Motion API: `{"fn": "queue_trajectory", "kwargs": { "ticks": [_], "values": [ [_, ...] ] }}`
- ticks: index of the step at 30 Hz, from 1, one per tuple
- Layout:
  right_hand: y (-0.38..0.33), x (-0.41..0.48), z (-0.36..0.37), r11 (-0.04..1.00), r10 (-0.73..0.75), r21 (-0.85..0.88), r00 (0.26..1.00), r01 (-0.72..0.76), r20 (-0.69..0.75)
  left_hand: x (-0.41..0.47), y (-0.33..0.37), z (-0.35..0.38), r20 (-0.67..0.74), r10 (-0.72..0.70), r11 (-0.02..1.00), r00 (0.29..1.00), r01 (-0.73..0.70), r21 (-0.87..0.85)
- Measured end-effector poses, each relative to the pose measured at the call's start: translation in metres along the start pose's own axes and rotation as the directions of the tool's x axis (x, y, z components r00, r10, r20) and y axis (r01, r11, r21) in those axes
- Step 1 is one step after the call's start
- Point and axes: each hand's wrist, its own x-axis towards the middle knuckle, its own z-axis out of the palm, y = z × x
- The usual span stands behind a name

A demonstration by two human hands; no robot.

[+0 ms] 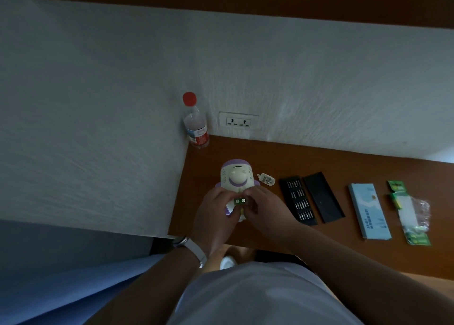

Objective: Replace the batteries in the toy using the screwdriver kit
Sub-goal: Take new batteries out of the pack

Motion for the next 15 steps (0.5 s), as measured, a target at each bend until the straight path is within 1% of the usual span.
{"fn": "queue_trajectory", "kwargs": {
  "ticks": [4, 9, 12, 15],
  "values": [
    [0.001, -0.002, -0.003, 1.000, 0.010, -0.012, 1.000, -0.010, 0.006, 0.001, -0.003, 0.001, 0.008, -0.004, 1.000, 1.000, 0.004, 0.011],
    [0.001, -0.009, -0.006, 0.998, 0.033, -0.062, 0.999, -0.034, -0.031, 0.001, -0.002, -0.001, 0.001, 0.022, 0.999, 1.000, -0.023, 0.033],
    [-0.002, -0.017, -0.015, 0.992, 0.004, -0.126, 0.999, -0.010, -0.046, 0.000, 0.002, -0.004, -0.027, 0.125, 0.990, 0.992, -0.123, 0.070],
    [-0.004, -0.027, -0.028, 0.979, -0.036, -0.203, 0.999, 0.030, -0.025, -0.001, 0.011, -0.008, -0.050, 0.251, 0.963, 0.967, -0.244, 0.115]
  ]
}}
